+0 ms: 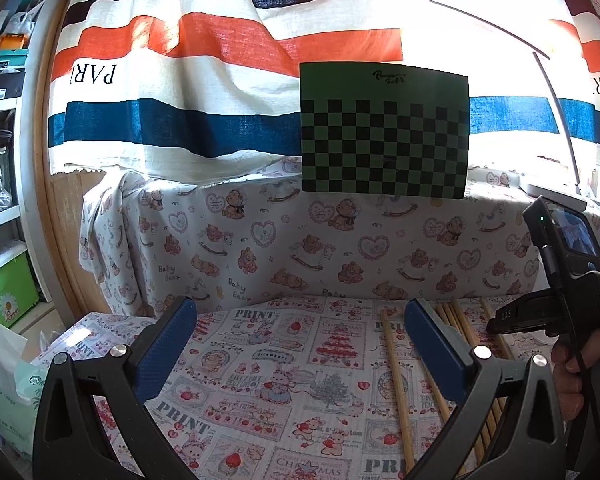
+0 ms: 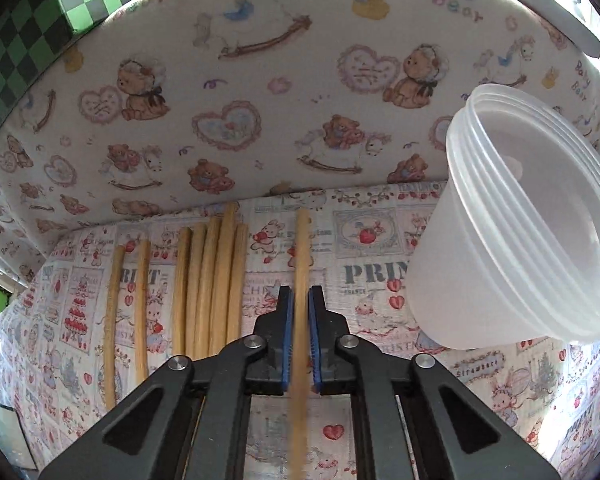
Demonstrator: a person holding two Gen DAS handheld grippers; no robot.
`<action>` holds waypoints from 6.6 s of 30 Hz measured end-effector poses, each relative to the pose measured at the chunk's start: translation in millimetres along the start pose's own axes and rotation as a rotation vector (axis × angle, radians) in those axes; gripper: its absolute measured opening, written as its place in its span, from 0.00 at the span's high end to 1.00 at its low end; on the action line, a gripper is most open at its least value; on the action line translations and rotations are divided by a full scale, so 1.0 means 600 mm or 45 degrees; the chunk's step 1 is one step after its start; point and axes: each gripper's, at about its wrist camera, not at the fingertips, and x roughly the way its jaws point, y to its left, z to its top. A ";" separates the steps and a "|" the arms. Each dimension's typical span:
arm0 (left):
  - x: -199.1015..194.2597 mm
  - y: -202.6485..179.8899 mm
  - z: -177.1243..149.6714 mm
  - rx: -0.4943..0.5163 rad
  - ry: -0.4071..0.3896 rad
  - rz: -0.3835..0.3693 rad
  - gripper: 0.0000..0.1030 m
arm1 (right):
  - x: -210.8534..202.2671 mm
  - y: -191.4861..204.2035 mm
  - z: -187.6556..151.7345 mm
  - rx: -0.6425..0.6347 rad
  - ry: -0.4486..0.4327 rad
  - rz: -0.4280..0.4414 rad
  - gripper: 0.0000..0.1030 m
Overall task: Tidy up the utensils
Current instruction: 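Grasp a wooden chopstick with the right tool while the left tool grasps another chopstick, then release a chopstick into the clear cup with the right tool while the left tool does too, then move both open tools back toward the remaining chopsticks, then grasp another chopstick with the right tool while the left tool grasps one too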
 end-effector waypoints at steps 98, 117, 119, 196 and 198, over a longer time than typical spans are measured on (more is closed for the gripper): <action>0.057 -0.345 0.224 -0.088 0.097 -0.721 0.94 | -0.313 -0.271 0.110 0.068 -0.515 0.258 0.92; 0.037 -0.330 0.224 0.042 0.016 -0.580 0.39 | -0.293 -0.271 0.117 0.080 -0.453 0.224 0.52; 0.020 -0.308 0.231 0.038 -0.029 -0.571 0.27 | -0.311 -0.268 0.112 0.062 -0.527 0.201 0.45; 0.129 -0.023 0.011 0.011 0.417 -0.052 0.00 | -0.011 -0.024 0.005 -0.119 0.056 0.232 0.86; 0.129 -0.019 0.012 0.014 0.406 -0.032 0.00 | -0.007 -0.020 0.013 -0.121 0.043 0.223 0.86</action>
